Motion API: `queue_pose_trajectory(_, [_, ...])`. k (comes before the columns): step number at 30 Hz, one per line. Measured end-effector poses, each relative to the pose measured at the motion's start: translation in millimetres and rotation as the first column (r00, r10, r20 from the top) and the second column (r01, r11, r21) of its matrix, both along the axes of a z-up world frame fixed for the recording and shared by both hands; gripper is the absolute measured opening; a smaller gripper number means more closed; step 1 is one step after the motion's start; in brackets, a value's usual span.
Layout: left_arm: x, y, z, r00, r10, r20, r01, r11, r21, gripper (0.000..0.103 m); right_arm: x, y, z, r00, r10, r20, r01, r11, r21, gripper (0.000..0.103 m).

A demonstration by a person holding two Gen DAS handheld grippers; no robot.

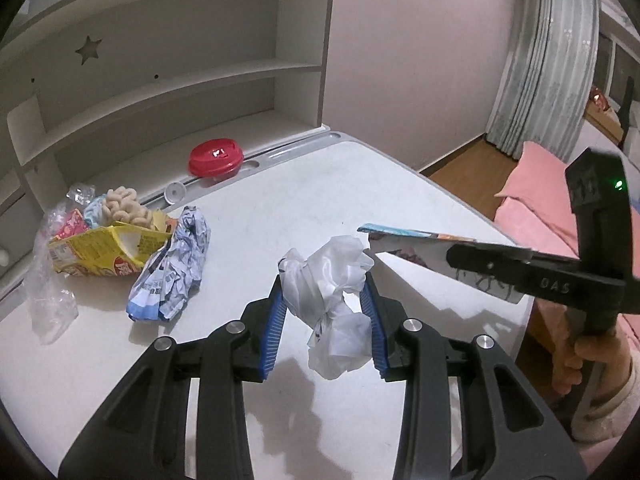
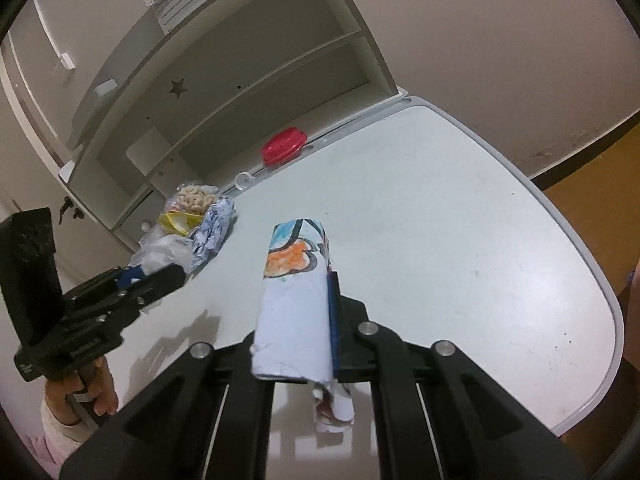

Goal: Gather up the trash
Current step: 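Carry the plastic bag and paper roll to the black bin and open both tools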

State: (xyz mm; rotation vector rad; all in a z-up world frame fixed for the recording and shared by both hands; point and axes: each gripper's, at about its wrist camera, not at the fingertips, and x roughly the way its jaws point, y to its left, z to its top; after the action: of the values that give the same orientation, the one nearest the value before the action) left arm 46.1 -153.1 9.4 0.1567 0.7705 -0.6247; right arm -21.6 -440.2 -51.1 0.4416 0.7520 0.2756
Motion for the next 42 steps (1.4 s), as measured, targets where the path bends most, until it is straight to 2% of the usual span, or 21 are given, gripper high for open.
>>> queue_pose_trajectory(4, [-2.5, 3.5, -2.8, 1.000, 0.004, -0.005, -0.004, 1.000, 0.002, 0.036, -3.2, -0.5, 3.7, 0.999, 0.020, 0.026, -0.022, 0.999, 0.048, 0.006])
queue_pose_trajectory(9, [-5.6, 11.7, -0.7, 1.000, 0.020, -0.003, -0.020, 1.000, -0.003, 0.036, -5.1, 6.3, 9.3, 0.998, 0.040, 0.039, -0.042, 0.998, 0.052, 0.006])
queue_pose_trajectory(14, [-6.4, 19.8, -1.5, 1.000, 0.029, -0.006, -0.029, 1.000, -0.003, 0.036, -3.9, 22.0, 7.0, 0.998, 0.054, 0.034, -0.054, 0.999, -0.005, 0.006])
queue_pose_trajectory(21, [-4.9, 24.4, -2.2, 0.999, 0.031, -0.010, -0.031, 0.999, -0.009, 0.036, -3.8, 25.6, 10.2, 0.998, 0.057, 0.041, -0.057, 0.998, -0.002, 0.006])
queue_pose_trajectory(25, [-11.9, -2.1, 13.9, 0.999, -0.045, 0.012, 0.045, 0.999, -0.023, 0.036, -20.2, 3.2, 34.3, 0.995, 0.038, 0.096, -0.041, 0.998, 0.037, 0.006])
queue_pose_trajectory(29, [-32.6, -56.9, 29.8, 0.980, -0.189, 0.060, 0.190, 0.982, -0.014, 0.036, -71.2, -51.5, 58.6, 0.988, -0.063, 0.144, 0.067, 0.998, -0.023, 0.006])
queue_pose_trajectory(31, [-51.7, -93.4, 29.7, 0.957, -0.282, 0.065, 0.283, 0.959, -0.010, 0.036, -103.0, -84.6, 61.5, 0.979, -0.141, 0.150, 0.147, 0.989, -0.028, 0.006])
queue_pose_trajectory(33, [-74.2, -130.0, 21.6, 0.924, -0.378, 0.051, 0.379, 0.925, -0.004, 0.036, -140.6, -122.3, 57.6, 0.960, -0.243, 0.141, 0.248, 0.969, -0.019, 0.006])
queue_pose_trajectory(35, [-100.5, -170.2, 3.8, 0.876, -0.483, 0.000, 0.483, 0.876, 0.002, 0.036, -171.4, -155.3, 44.9, 0.939, -0.328, 0.099, 0.331, 0.943, -0.014, 0.006])
queue_pose_trajectory(39, [-151.7, -231.6, -53.5, 0.767, -0.628, -0.129, 0.638, 0.768, 0.053, 0.036, -208.5, -200.1, 3.6, 0.902, -0.430, -0.031, 0.430, 0.903, -0.019, 0.006])
queue_pose_trajectory(40, [-160.9, -243.6, -72.6, 0.745, -0.645, -0.172, 0.661, 0.747, 0.065, 0.036, -213.2, -205.4, -6.8, 0.894, -0.445, -0.059, 0.444, 0.896, -0.032, 0.006])
queue_pose_trajectory(42, [-168.4, -262.2, -110.3, 0.713, -0.649, -0.266, 0.687, 0.722, 0.080, 0.036, -219.7, -224.3, -50.1, 0.867, -0.469, -0.168, 0.473, 0.881, -0.024, 0.006])
